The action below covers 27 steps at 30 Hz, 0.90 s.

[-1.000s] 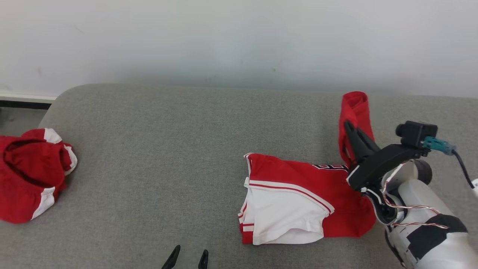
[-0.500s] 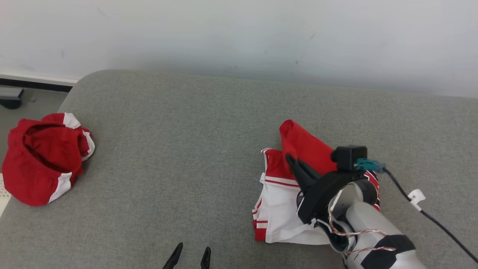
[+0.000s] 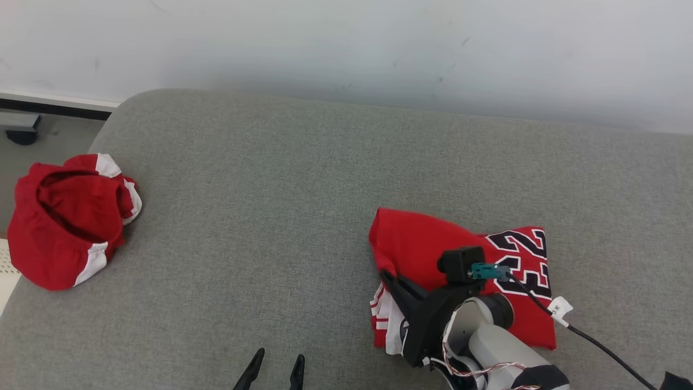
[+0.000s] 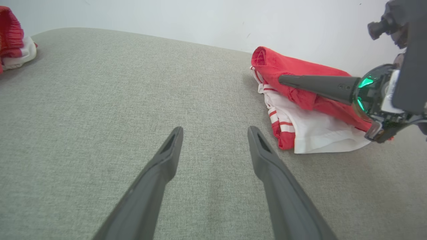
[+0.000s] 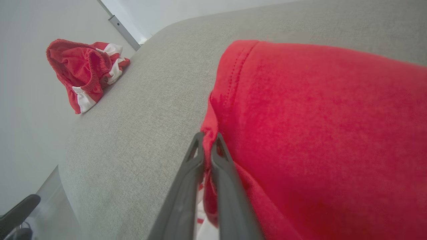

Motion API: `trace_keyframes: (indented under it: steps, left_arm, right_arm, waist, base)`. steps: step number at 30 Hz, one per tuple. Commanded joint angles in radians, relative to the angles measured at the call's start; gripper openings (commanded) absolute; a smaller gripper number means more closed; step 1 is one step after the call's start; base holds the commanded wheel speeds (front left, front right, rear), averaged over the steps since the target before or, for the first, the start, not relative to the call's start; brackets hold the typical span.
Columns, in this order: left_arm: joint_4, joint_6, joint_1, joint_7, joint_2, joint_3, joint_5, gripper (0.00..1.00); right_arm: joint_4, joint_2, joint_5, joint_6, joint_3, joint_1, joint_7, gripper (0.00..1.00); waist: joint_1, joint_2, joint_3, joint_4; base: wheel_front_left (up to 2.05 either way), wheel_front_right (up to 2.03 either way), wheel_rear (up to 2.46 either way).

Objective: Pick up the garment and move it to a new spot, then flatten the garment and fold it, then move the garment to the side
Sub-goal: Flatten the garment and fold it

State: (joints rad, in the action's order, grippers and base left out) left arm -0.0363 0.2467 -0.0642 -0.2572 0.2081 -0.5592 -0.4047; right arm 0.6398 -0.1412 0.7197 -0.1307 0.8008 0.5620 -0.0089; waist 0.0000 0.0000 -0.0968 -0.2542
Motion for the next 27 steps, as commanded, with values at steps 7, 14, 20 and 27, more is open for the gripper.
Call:
trace_keyframes:
  steps: [7,14,20,27]
  left_arm:
    - [-0.014,-0.004,0.002,-0.008,-0.003,0.004,-0.006,1.00]
    - [-0.023,0.002,0.019,-0.009,-0.003,0.005,-0.011,1.00]
    - [-0.018,0.010,0.031,-0.006,0.007,0.015,-0.019,1.00]
    - [-0.004,0.030,0.048,-0.004,0.028,0.045,-0.027,1.00]
  right_arm:
    - [0.027,0.021,0.032,0.000,0.047,-0.016,-0.009,0.06]
    - [0.026,0.028,0.079,0.000,0.027,-0.012,-0.089,1.00]
    - [0.029,-0.027,0.053,0.000,-0.007,-0.005,-0.197,1.00]
    - [0.045,-0.098,-0.002,0.000,-0.083,-0.025,-0.248,1.00]
  waist:
    - [0.0000,0.0000,0.014,0.008]
    - [0.0000,0.0000,0.047,0.036]
    - [0.0000,0.0000,0.083,0.099]
    - [0.0000,0.0000,0.113,0.195]
  base:
    - [0.00,0.00,0.00]
    - [0.00,0.00,0.00]
    - [0.00,0.00,0.00]
    - [0.00,0.00,0.00]
